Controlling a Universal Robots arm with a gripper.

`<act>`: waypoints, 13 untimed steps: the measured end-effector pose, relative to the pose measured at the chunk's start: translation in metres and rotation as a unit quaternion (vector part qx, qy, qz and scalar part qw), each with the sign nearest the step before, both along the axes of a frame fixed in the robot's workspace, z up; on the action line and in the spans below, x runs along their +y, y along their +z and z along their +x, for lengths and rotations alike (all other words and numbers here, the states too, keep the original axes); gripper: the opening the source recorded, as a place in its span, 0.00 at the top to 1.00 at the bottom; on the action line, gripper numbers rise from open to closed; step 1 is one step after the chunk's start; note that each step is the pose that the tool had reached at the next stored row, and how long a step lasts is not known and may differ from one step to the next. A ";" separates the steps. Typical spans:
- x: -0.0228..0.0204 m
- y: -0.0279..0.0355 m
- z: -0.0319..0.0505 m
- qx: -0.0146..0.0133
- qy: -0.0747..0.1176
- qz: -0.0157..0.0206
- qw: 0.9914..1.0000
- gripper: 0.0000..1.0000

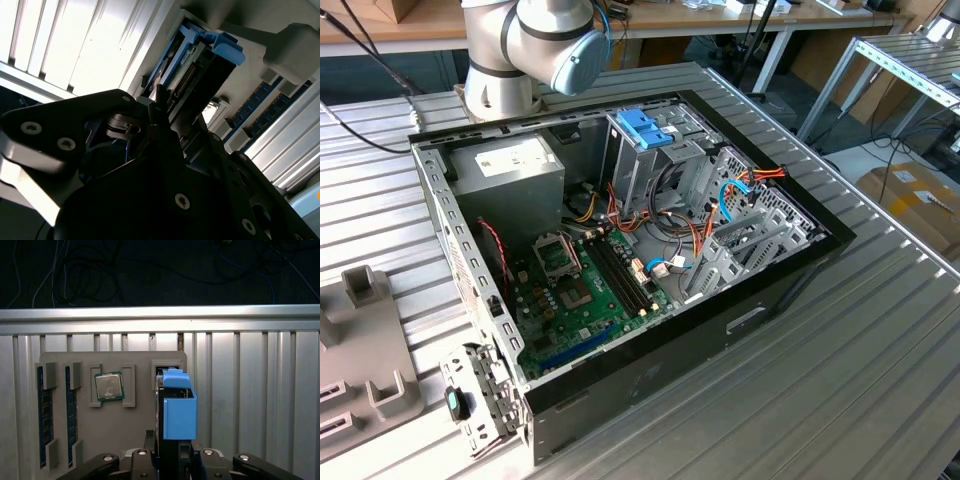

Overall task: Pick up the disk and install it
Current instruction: 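Pick up the disk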

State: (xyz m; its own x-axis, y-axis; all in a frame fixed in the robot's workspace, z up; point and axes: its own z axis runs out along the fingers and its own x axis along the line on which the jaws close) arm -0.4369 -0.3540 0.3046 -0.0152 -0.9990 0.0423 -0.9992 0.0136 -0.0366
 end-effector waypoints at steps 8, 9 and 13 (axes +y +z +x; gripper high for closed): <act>0.0000 0.0009 0.0000 0.000 0.000 0.000 1.000 0.65; 0.0000 0.0014 0.0000 0.000 0.000 0.000 1.000 0.65; 0.0000 0.0104 0.0000 0.000 0.000 0.000 1.000 0.65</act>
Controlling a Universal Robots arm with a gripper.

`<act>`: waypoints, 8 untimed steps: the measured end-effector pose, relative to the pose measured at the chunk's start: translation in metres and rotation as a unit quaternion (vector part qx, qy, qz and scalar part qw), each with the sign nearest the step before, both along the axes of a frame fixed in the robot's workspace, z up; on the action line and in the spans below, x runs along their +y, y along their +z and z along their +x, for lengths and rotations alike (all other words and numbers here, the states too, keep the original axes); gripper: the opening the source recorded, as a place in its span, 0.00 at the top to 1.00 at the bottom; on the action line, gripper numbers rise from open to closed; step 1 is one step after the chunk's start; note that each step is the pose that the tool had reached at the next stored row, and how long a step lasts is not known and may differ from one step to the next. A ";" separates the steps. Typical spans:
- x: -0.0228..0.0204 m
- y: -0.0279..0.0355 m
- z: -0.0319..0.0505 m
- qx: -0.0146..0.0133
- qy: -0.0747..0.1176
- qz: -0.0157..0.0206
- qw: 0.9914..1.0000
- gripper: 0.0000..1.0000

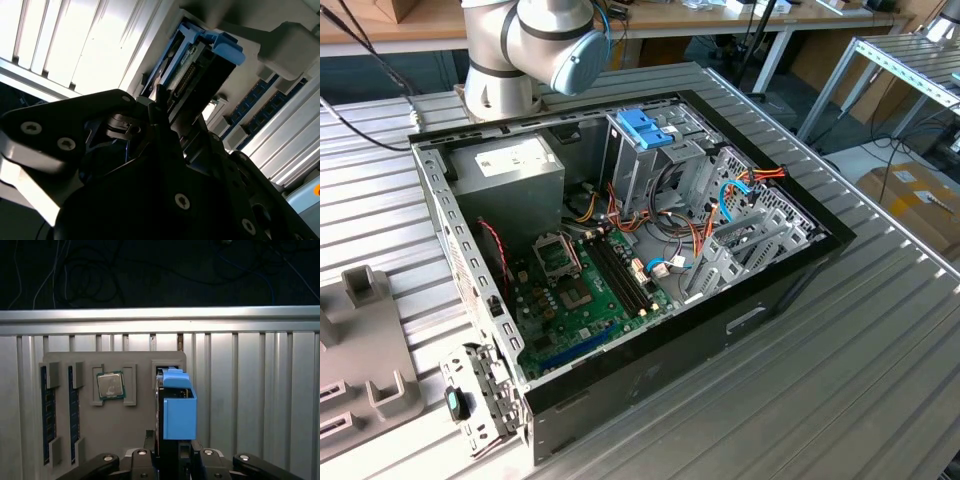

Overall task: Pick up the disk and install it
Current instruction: 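Pick up the disk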

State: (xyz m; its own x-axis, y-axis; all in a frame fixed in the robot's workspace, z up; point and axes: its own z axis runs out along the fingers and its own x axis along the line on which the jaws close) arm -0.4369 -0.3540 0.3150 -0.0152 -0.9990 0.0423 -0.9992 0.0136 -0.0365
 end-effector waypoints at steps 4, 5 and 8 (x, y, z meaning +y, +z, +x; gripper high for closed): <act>0.0000 0.0107 0.0000 0.000 0.000 0.000 1.000 0.65; 0.0000 0.0142 0.0000 0.000 0.000 0.000 1.000 0.65; 0.0000 0.0233 0.0000 0.000 0.000 0.000 1.000 0.65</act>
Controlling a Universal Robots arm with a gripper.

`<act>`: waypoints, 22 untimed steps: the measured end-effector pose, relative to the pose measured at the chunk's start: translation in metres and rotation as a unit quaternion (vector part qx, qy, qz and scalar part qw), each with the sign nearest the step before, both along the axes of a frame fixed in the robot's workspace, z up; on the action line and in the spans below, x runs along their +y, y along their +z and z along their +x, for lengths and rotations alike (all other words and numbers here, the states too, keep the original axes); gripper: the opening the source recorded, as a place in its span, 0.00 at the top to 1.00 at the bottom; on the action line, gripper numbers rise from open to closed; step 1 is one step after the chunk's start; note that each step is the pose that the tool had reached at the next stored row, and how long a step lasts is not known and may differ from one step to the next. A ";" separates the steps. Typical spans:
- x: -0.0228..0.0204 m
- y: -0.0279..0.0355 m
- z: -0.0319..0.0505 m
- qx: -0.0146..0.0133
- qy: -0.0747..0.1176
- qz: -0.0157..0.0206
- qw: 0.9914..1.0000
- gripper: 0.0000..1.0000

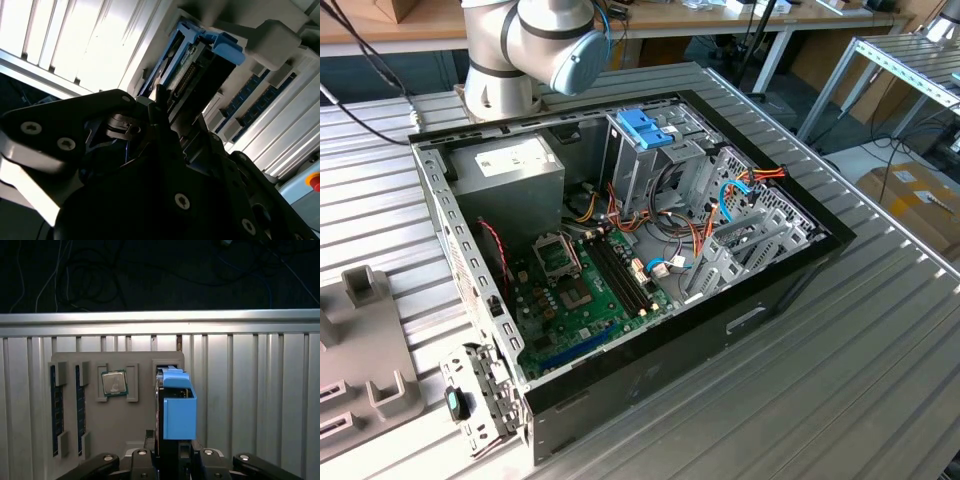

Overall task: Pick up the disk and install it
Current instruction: 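Pick up the disk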

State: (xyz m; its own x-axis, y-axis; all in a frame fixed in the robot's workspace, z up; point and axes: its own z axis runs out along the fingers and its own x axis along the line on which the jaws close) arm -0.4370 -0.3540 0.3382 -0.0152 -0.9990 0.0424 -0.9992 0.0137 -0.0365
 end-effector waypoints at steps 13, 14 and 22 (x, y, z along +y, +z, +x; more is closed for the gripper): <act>0.0000 0.0288 0.0000 0.000 0.000 0.000 1.000 0.65; 0.0000 0.0289 0.0000 0.000 0.000 0.000 1.000 0.65; 0.0000 0.0338 0.0000 0.000 0.000 0.000 1.000 0.65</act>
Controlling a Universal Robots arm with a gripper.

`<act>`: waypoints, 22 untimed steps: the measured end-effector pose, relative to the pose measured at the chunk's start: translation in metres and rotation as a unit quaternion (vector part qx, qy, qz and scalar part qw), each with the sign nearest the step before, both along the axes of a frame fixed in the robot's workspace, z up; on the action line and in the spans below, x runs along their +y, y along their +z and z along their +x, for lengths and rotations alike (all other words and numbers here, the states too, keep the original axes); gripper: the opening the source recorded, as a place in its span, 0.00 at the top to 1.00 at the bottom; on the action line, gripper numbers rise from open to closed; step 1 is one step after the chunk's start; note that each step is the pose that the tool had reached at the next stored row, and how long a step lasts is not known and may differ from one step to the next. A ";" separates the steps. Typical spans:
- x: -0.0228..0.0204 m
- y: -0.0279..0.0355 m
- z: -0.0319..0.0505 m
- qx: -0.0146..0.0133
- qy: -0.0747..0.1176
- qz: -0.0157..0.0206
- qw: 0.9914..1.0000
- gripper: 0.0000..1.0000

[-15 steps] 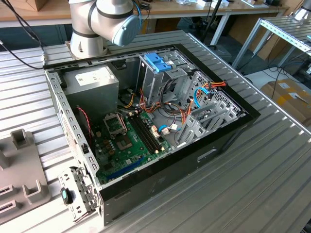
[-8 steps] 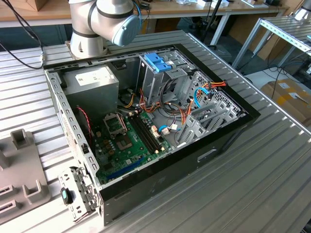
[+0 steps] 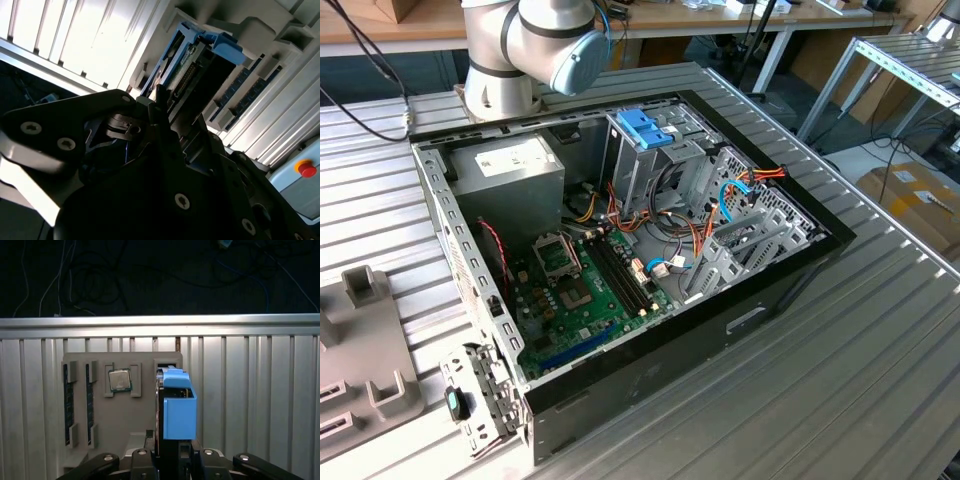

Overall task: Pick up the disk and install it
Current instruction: 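Pick up the disk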

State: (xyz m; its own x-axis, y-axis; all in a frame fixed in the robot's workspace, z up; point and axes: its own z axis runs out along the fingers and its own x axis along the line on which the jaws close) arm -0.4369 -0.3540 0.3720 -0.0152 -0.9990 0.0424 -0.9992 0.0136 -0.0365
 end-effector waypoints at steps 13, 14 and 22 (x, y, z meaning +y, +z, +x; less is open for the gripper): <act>0.0008 0.0126 0.0000 0.000 0.000 0.000 1.000 0.65; 0.0009 0.0131 0.0000 0.000 0.000 0.000 1.000 0.65; 0.0024 0.0192 0.0000 0.000 0.000 0.000 1.000 0.65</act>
